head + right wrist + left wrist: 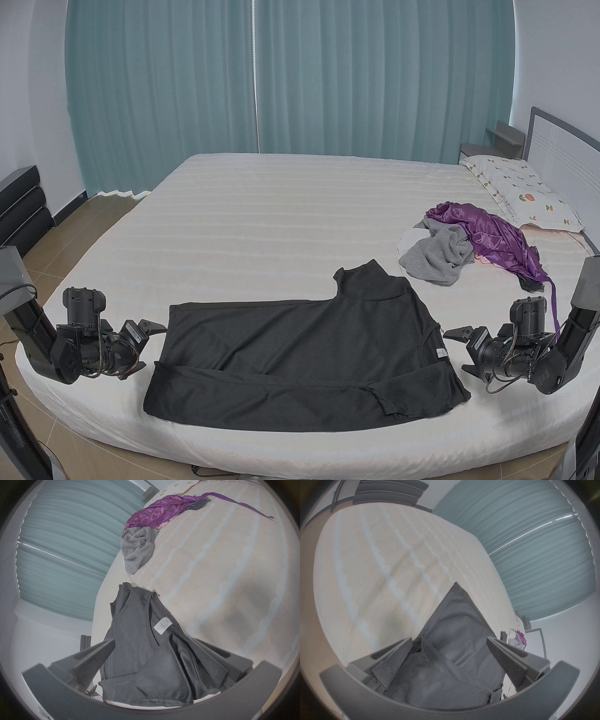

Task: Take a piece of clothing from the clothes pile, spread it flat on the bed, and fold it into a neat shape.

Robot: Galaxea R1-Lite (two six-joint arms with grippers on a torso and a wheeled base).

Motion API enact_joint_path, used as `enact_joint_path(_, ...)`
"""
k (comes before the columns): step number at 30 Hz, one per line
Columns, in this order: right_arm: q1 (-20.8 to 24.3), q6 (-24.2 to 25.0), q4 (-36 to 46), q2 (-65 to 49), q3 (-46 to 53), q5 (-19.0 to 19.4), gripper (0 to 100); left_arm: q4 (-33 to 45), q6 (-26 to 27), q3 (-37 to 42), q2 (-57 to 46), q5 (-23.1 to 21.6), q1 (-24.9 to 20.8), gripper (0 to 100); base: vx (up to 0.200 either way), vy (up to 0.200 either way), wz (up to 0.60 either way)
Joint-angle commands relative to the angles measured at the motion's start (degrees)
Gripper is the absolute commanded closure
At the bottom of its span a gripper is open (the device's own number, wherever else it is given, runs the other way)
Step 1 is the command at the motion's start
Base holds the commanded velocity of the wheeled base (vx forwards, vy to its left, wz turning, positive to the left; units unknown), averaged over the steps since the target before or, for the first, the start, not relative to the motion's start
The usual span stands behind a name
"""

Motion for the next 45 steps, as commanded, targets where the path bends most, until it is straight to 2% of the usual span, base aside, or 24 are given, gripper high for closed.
enact_joint_path(1,0.01,0.14,-0.02,0.2,-0.07,0.74,0,0.13,-0.05,-2.42,-1.05,0.64,-0.08,0,0.0,0.0,0.0)
enact_joint_path(7,0.09,0.23,-0.02,0.29,0.1,1.0,0,0.49,0.48,-8.75,1.06,1.17,-0.25,0,0.0,0.0,0.0)
enact_joint_path(13,0.09,0.31,-0.02,0.9,0.19,1.97,0,0.57,3.65,-22.2,12.39,1.17,-0.43,0,0.0,0.0,0.0)
enact_joint_path(15,0.09,0.4,-0.02,0.9,0.19,2.06,0,0.57,3.82,-22.9,12.92,1.17,-0.43,0,0.0,0.0,0.0)
enact_joint_path(16,0.09,0.4,-0.02,0.99,0.19,2.23,0,1.1,5.49,-28.97,17.49,1.17,-0.6,0,0.0,0.0,0.0)
enact_joint_path(20,0.09,0.4,-0.02,1.34,0.19,2.49,0,2.24,7.16,-33.71,20.48,1.26,-0.95,0,0.0,0.0,0.0)
enact_joint_path(21,0.01,0.4,-0.02,1.69,0.1,2.58,0,3.03,8.13,-36.97,22.24,1.35,-1.13,0,0.0,0.0,0.0)
enact_joint_path(29,-0.08,0.4,-0.02,2.13,-0.25,2.49,0,3.12,8.39,-41.71,27.86,3.63,-1.66,0,0.0,0.0,0.0)
enact_joint_path(45,0.09,0.23,-0.02,1.96,-0.6,2.49,0,2.95,8.39,-42.15,28.57,3.9,-1.66,0,0.0,0.0,0.0)
